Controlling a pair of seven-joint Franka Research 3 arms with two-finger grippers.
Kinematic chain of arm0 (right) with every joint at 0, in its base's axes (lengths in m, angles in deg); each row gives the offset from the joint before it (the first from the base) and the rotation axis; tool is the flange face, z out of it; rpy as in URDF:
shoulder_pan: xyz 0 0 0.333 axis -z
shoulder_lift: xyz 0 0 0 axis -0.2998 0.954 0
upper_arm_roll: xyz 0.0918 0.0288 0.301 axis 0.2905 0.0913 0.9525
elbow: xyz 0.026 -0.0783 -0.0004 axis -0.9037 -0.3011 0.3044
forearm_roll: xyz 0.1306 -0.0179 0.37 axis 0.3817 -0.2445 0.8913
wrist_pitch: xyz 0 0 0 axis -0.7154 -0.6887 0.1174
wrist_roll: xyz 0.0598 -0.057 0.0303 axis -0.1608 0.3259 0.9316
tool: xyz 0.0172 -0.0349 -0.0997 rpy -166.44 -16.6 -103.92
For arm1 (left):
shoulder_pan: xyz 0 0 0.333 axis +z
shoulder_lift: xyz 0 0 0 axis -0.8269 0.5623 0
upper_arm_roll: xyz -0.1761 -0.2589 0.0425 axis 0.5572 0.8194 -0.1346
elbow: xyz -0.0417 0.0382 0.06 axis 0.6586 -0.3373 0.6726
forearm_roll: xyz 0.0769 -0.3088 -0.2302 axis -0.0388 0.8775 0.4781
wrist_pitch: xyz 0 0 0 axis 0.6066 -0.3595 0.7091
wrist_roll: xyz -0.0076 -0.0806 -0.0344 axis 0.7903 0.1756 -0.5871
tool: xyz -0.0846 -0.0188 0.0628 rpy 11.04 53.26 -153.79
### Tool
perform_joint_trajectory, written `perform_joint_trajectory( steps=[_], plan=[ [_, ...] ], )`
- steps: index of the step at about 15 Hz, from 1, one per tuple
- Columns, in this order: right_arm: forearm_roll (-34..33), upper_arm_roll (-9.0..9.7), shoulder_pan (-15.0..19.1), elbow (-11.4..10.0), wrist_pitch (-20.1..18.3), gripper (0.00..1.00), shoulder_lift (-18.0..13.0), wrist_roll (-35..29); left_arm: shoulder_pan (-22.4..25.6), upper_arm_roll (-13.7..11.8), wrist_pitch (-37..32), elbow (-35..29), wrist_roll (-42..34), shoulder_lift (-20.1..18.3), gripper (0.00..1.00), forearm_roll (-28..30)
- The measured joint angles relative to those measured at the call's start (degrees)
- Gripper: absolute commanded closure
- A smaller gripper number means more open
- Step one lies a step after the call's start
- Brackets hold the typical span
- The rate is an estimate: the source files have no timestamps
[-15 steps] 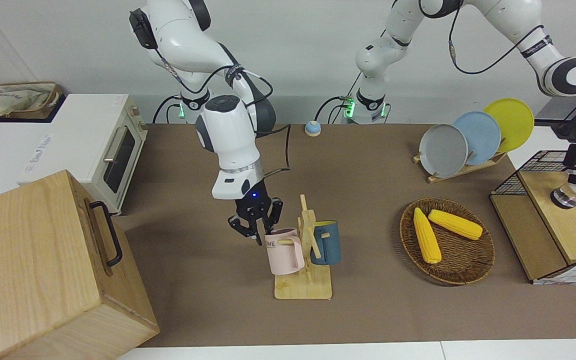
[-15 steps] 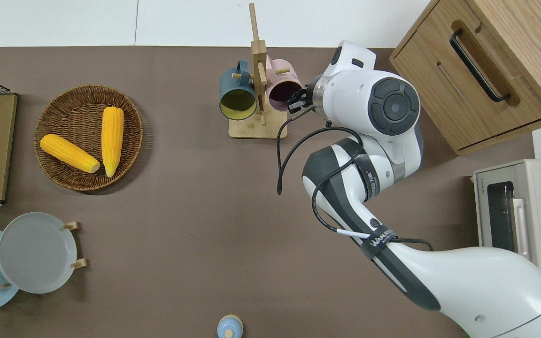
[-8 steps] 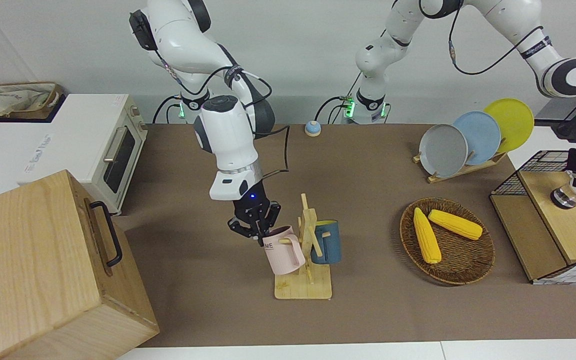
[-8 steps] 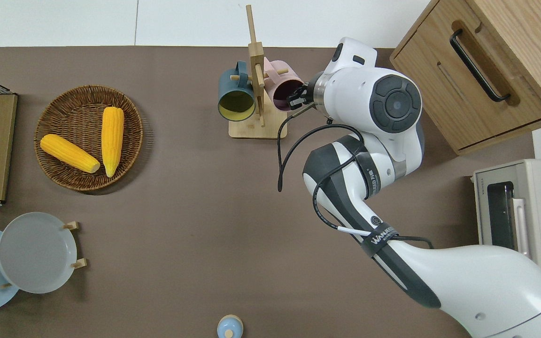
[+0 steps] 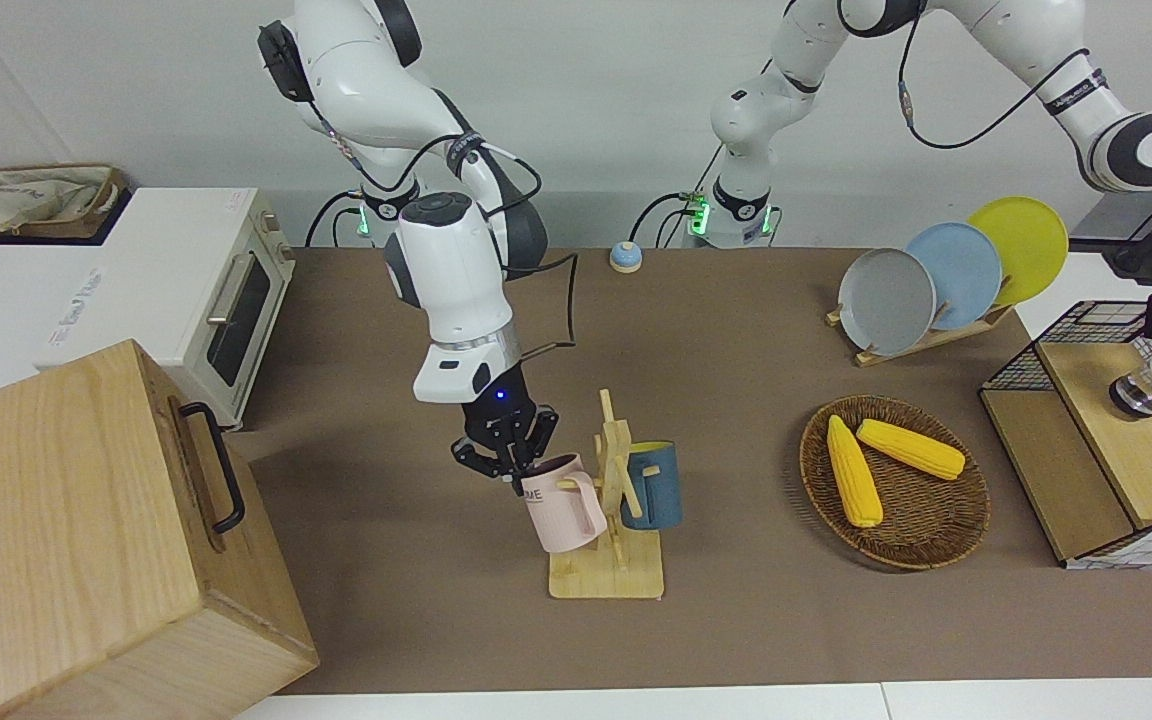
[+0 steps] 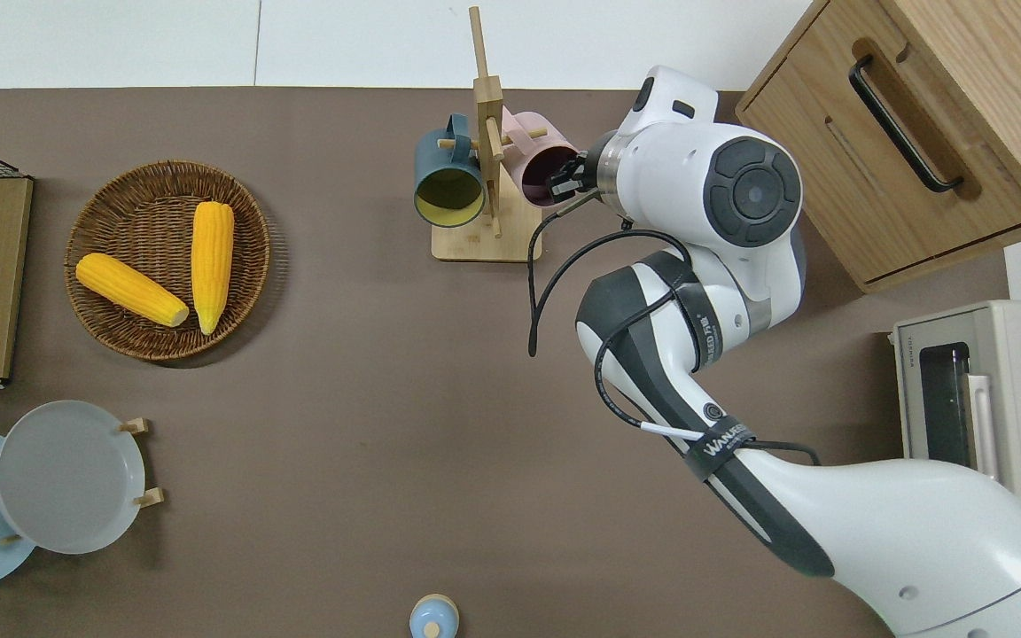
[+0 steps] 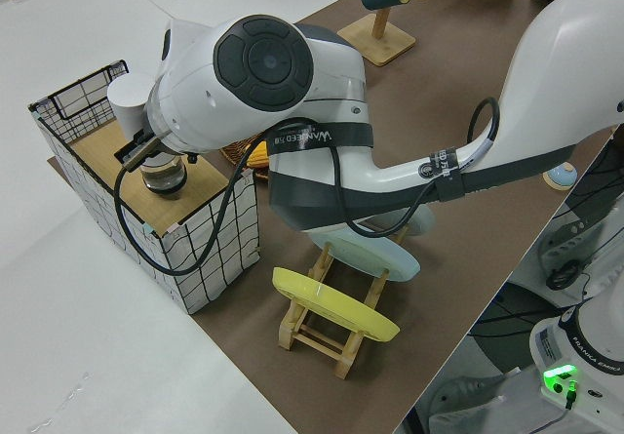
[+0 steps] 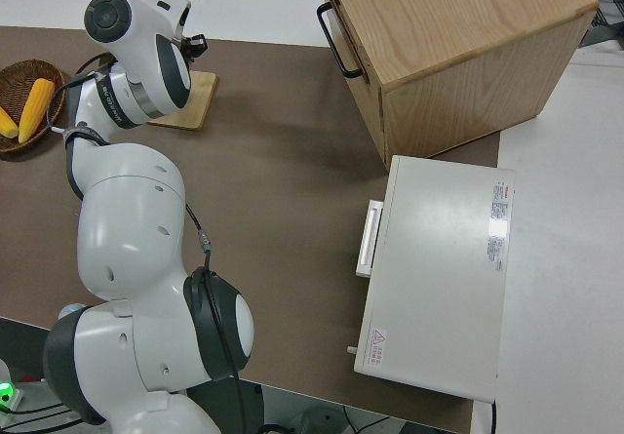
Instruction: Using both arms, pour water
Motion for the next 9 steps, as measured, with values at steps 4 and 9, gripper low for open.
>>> perform_joint_trajectory(
  steps=[4,9],
  plan=[
    [0.0,-0.09,1.41,1.22,-2.27,1.0,-0.35,-1.84,-0.28,0.34,-0.66,1.87,5.79,-0.67,1.0,-3.53],
    [0.01,-0.12,3.96,1.89,-6.42,1.0,-2.16,-2.27,-0.92,0.62,-6.31,3.49,13.53,-4.0,1.0,-7.54]
  ],
)
